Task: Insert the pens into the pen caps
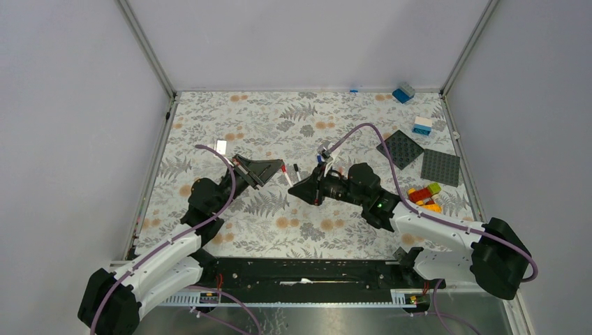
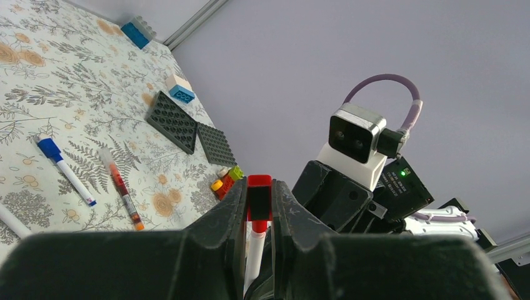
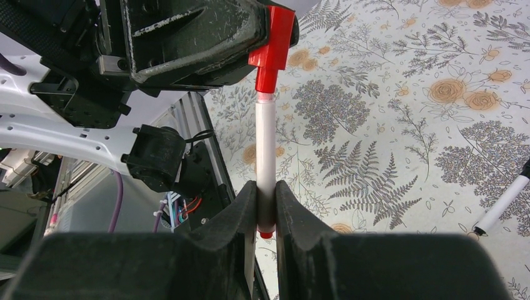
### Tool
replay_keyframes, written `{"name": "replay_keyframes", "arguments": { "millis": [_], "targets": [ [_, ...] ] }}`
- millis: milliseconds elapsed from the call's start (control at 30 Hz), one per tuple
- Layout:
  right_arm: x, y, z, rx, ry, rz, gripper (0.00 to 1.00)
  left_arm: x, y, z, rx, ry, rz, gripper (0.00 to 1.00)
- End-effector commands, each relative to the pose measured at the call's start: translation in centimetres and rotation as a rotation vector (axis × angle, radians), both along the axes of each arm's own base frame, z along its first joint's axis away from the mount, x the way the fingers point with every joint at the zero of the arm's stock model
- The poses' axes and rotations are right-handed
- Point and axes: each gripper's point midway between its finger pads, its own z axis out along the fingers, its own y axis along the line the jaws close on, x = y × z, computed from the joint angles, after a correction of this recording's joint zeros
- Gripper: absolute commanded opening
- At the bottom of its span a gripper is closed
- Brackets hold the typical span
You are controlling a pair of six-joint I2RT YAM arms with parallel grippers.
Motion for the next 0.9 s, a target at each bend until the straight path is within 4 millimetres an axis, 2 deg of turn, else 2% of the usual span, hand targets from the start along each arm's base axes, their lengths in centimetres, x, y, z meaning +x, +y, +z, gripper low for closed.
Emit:
{"name": "replay_keyframes", "arguments": {
  "millis": [0,333,867],
  "targets": [
    [1.4,0.6,3.8,0.081,-0.058,-0.055,0.00,-0.8,-0.2,1.0,-0.031,-0.041,-0.036,0.00],
    [2.7,1.0,3.6,0.054,-0.036,-0.104,0.00,-0.9,-0.2,0.8,-0.036,-0.043,-0.039,0.00],
    [3.4,0.6,2.9,0.018,-0.011,-0.147,0.00,-1.0,0.0,1.1,-0.034,-0.047,-0.032,0.00]
  ]
}}
